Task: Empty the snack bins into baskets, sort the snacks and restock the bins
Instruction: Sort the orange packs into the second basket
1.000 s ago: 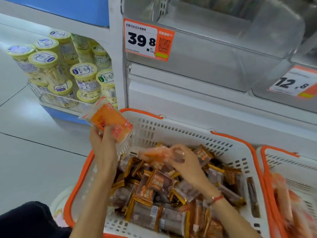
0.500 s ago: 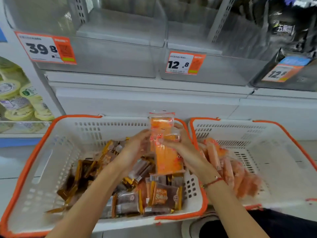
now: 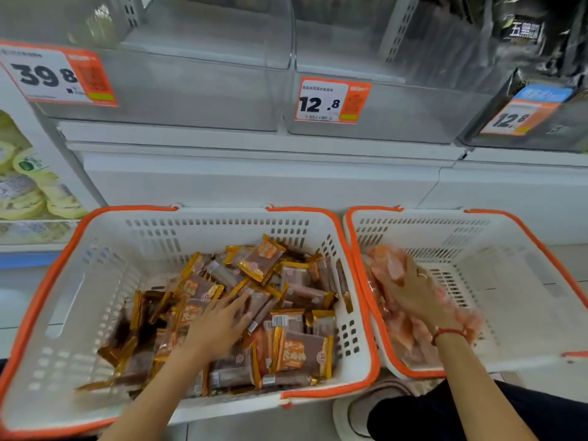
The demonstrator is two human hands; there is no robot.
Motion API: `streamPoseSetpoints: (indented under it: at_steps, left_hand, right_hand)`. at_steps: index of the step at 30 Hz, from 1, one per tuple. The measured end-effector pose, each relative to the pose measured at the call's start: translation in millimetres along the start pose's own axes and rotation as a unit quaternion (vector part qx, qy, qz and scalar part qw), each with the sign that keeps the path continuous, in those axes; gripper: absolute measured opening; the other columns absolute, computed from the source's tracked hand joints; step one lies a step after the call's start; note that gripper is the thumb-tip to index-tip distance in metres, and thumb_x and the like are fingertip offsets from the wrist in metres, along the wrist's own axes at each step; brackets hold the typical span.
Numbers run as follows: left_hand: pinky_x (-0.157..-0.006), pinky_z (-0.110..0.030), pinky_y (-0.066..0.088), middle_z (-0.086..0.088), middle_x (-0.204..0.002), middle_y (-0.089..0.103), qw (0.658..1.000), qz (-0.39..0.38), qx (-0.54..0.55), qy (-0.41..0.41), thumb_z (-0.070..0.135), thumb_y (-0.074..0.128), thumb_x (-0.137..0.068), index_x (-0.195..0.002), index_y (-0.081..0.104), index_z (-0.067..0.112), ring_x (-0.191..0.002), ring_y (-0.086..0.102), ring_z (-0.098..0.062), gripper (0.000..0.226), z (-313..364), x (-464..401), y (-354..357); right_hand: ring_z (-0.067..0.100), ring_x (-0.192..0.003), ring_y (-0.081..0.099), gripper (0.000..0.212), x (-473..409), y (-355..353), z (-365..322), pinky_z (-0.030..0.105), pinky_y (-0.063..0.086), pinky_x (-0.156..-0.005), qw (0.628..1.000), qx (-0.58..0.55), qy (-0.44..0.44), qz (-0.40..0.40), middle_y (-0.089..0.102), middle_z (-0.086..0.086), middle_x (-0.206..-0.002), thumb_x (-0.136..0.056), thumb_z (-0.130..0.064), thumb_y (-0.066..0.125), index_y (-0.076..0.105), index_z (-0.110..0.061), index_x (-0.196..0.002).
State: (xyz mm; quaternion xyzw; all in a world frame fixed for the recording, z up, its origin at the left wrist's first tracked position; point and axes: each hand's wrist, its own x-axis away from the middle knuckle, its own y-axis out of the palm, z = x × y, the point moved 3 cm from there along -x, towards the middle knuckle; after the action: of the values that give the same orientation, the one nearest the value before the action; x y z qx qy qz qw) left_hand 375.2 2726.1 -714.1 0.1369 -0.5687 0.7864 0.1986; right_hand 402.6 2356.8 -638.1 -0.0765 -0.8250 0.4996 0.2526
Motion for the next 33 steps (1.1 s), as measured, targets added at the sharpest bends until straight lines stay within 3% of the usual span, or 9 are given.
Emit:
streamPoseSetpoints:
  at_steps: [3, 6, 10, 13, 18, 22, 27, 30, 33]
  left_hand:
    - [-0.097, -0.036, 0.046, 0.004, -0.155, 0.033, 0.997, -0.046, 0.054, 0.008, 0.058, 0.032, -0.098, -0.153, 0.019, 0.039, -0.12, 0.055, -0.017, 0.059, 2.3, 5.9, -8.8]
    - [-0.096, -0.029, 0.045, 0.006, -0.149, 0.043, 0.984, -0.046, 0.172, 0.0, 0.047, 0.046, -0.099, -0.15, 0.033, 0.032, -0.119, 0.055, -0.015, 0.055, -1.2, 18.2, -25.2]
    - [-0.098, -0.042, 0.045, -0.002, -0.134, 0.058, 0.898, 0.374, 0.194, -0.128, 0.023, 0.06, -0.093, -0.125, 0.063, 0.018, -0.119, 0.053, -0.026, 0.033, -48.4, 48.2, -81.5]
    - [-0.102, -0.05, 0.036, -0.012, -0.134, 0.056, 0.803, 0.532, 0.142, -0.23, 0.007, 0.064, -0.084, -0.126, 0.06, 0.009, -0.121, 0.047, -0.036, 0.043, -104.6, 72.2, -110.4]
    - [-0.098, -0.058, 0.04, -0.013, -0.146, 0.046, 0.826, 0.412, 0.196, -0.332, 0.027, 0.046, -0.1, -0.146, 0.042, 0.018, -0.127, 0.045, -0.041, 0.047, -167.5, 73.3, -100.6]
    - [-0.073, -0.041, 0.043, -0.005, -0.132, 0.059, 0.816, 0.426, 0.151, -0.36, 0.036, 0.032, -0.103, -0.146, 0.041, 0.03, -0.107, 0.059, -0.036, 0.044, -162.6, 73.2, -96.0]
    - [-0.057, -0.034, 0.043, -0.005, -0.113, 0.067, 0.815, 0.426, 0.12, -0.374, 0.03, 0.039, -0.103, -0.14, 0.051, 0.023, -0.085, 0.064, -0.033, 0.04, -161.5, 68.2, -93.7]
    - [-0.055, -0.033, 0.043, -0.006, -0.106, 0.069, 0.815, 0.43, 0.103, -0.375, 0.028, 0.042, -0.102, -0.136, 0.055, 0.019, -0.078, 0.063, -0.032, 0.038, -160.8, 67.2, -93.1]
    - [-0.056, -0.034, 0.044, -0.007, -0.105, 0.069, 0.814, 0.435, 0.093, -0.373, 0.026, 0.043, -0.101, -0.135, 0.056, 0.016, -0.077, 0.064, -0.032, 0.038, -159.2, 66.2, -94.4]
  right_hand:
    - [0.029, -0.148, 0.009, 0.096, 6.8, -3.8, -35.3, 0.051, 0.009, -0.119, 0.991, -0.017, -0.049, 0.12, 0.018, 0.013, -0.159, -0.082, -0.072, 0.051, 0.018, -0.017, -0.153]
    - [0.03, -0.138, 0.034, 0.072, 25.6, 13.5, -110.5, 0.05, 0.025, -0.116, 0.961, -0.031, -0.203, 0.187, 0.044, 0.012, -0.146, -0.09, -0.061, 0.048, 0.04, -0.013, -0.143]
    - [0.02, -0.125, 0.047, 0.04, 68.4, 84.1, -216.0, 0.034, 0.034, -0.107, 0.91, 0.018, -0.413, 0.045, 0.057, 0.001, -0.13, -0.097, -0.04, 0.052, 0.055, -0.02, -0.131]
    - [0.02, -0.115, 0.053, 0.031, 82.4, 146.5, -268.4, 0.031, 0.039, -0.094, 0.859, 0.07, -0.506, -0.037, 0.063, 0.001, -0.119, -0.1, -0.031, 0.046, 0.058, -0.019, -0.127]
    - [0.031, -0.107, 0.053, 0.024, 66.8, 227.8, -320.4, 0.038, 0.04, -0.08, 0.819, 0.181, -0.527, -0.138, 0.06, 0.013, -0.113, -0.1, -0.017, 0.042, 0.06, -0.007, -0.111]
    - [0.034, -0.111, 0.055, 0.029, 50.4, 271.0, -343.7, 0.041, 0.041, -0.076, 0.787, 0.299, -0.507, -0.183, 0.058, 0.015, -0.121, -0.094, -0.006, 0.048, 0.056, -0.007, -0.122]
    - [0.036, -0.135, 0.037, 0.058, 36.3, 309.8, -346.4, 0.047, 0.033, -0.108, 0.734, 0.43, -0.469, -0.237, 0.039, 0.018, -0.148, -0.096, -0.011, 0.046, 0.024, -0.005, -0.149]
    - [0.035, -0.127, 0.044, 0.04, 29.3, 311.7, -348.6, 0.043, 0.034, -0.104, 0.762, 0.381, -0.473, -0.226, 0.052, 0.018, -0.133, -0.099, -0.026, 0.046, 0.047, -0.005, -0.133]
    - [0.03, -0.094, 0.053, 0.027, 26.1, 302.3, -350.1, 0.036, 0.039, -0.08, 0.78, 0.348, -0.471, -0.22, 0.057, 0.008, -0.085, -0.096, -0.033, 0.052, 0.059, -0.011, -0.081]
